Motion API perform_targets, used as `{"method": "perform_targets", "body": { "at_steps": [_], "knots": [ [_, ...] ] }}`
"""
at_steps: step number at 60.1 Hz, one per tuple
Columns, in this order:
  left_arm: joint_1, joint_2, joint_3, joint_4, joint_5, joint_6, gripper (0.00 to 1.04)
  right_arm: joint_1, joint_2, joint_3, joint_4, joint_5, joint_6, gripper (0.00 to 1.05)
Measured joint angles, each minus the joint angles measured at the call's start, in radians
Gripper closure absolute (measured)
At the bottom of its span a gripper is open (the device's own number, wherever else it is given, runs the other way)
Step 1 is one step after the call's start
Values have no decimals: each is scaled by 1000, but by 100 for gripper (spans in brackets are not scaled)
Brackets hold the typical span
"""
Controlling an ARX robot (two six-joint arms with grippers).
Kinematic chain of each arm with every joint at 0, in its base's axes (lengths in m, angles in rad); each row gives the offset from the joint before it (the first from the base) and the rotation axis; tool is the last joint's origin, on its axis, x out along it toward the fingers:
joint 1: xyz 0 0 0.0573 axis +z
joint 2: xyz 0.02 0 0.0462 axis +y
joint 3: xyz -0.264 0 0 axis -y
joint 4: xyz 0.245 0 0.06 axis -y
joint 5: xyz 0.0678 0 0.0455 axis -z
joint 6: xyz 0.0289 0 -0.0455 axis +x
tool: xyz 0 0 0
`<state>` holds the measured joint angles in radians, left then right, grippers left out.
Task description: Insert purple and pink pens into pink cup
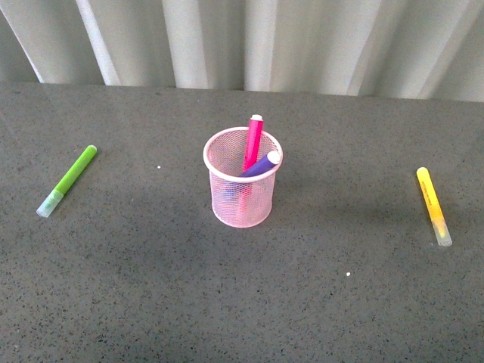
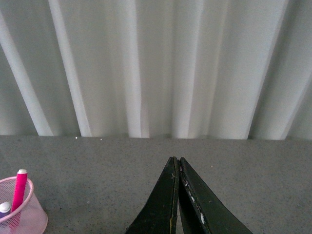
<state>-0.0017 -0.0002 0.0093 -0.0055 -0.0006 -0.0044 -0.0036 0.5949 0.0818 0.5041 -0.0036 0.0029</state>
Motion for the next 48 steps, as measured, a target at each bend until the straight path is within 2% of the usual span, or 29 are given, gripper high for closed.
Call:
{"method": "perform_targets", "body": {
  "at_steps": [17, 24, 48],
  "knots": [
    [0, 0, 0, 0, 0, 0, 7, 1, -142, -41, -98, 0, 0, 101],
    [0, 0, 0, 0, 0, 0, 7, 1, -176, -60, -87, 0, 0, 101],
    [0, 0, 0, 0, 0, 0, 7, 1, -338, -61, -245, 3, 0, 101]
  ]
}}
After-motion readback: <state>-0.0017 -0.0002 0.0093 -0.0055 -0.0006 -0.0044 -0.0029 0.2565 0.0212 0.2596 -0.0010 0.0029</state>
